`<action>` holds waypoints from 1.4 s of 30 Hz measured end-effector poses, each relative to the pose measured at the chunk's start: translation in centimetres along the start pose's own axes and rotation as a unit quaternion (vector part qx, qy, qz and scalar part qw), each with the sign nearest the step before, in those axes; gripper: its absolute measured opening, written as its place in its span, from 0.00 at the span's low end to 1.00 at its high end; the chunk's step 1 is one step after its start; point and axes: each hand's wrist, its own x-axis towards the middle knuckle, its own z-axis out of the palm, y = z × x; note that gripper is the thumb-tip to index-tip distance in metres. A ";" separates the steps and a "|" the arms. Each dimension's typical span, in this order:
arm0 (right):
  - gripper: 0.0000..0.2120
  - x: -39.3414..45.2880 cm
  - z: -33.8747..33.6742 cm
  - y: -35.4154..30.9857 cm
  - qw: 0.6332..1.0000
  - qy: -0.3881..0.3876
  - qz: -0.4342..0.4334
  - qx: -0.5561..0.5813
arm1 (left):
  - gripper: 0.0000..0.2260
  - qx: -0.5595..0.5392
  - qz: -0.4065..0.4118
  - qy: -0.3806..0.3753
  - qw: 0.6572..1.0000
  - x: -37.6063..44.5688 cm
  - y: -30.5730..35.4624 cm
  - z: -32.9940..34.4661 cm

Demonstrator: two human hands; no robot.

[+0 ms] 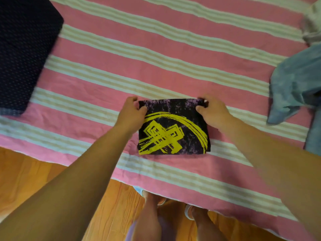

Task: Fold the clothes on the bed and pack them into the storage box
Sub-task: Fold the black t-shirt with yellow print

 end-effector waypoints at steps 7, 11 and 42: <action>0.24 -4.1 3.4 -0.3 0.928 0.216 -0.198 -0.230 | 0.24 0.382 0.372 0.116 0.838 -4.1 -2.6 6.3; 0.31 -3.4 6.2 3.0 0.888 0.067 -0.238 -0.389 | 0.27 0.434 0.245 0.063 0.865 -1.8 -5.6 7.4; 0.24 10.9 8.7 -32.9 0.964 -0.123 -0.214 -0.103 | 0.30 -0.086 0.003 0.081 0.993 4.9 -0.2 -19.9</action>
